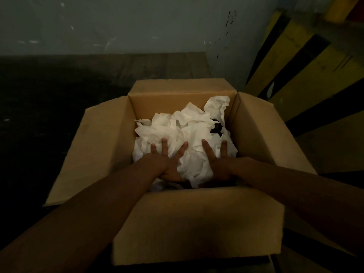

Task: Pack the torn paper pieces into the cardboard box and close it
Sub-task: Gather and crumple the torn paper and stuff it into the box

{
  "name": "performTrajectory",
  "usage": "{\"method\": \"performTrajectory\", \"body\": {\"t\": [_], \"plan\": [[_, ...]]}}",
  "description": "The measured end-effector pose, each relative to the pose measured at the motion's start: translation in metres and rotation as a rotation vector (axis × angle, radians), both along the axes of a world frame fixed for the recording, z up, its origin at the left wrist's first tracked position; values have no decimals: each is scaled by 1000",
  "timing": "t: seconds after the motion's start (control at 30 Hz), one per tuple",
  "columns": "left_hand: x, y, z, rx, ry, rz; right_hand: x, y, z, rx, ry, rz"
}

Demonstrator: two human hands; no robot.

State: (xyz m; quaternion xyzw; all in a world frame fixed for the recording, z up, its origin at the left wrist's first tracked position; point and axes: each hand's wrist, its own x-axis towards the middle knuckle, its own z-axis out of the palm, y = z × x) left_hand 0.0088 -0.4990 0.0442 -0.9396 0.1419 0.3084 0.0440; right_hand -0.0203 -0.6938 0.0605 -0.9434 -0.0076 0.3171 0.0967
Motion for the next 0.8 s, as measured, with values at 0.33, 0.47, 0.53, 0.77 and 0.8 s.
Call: {"method": "performTrajectory", "body": {"t": [0.33,0.47,0.53,0.77,0.8], "plan": [[-4,4,41,-86,60,28,3,-5,43,22,41,76],[8,6,90,-186,22,60,19,-11,79,23,3,202],[19,10,105,-184,-93,42,31,-12,92,6,-55,207],[48,18,73,-268,-311,71,54,-7,64,-49,-390,214],[48,17,62,-269,-331,68,57,-7,51,-31,-402,219]]}}
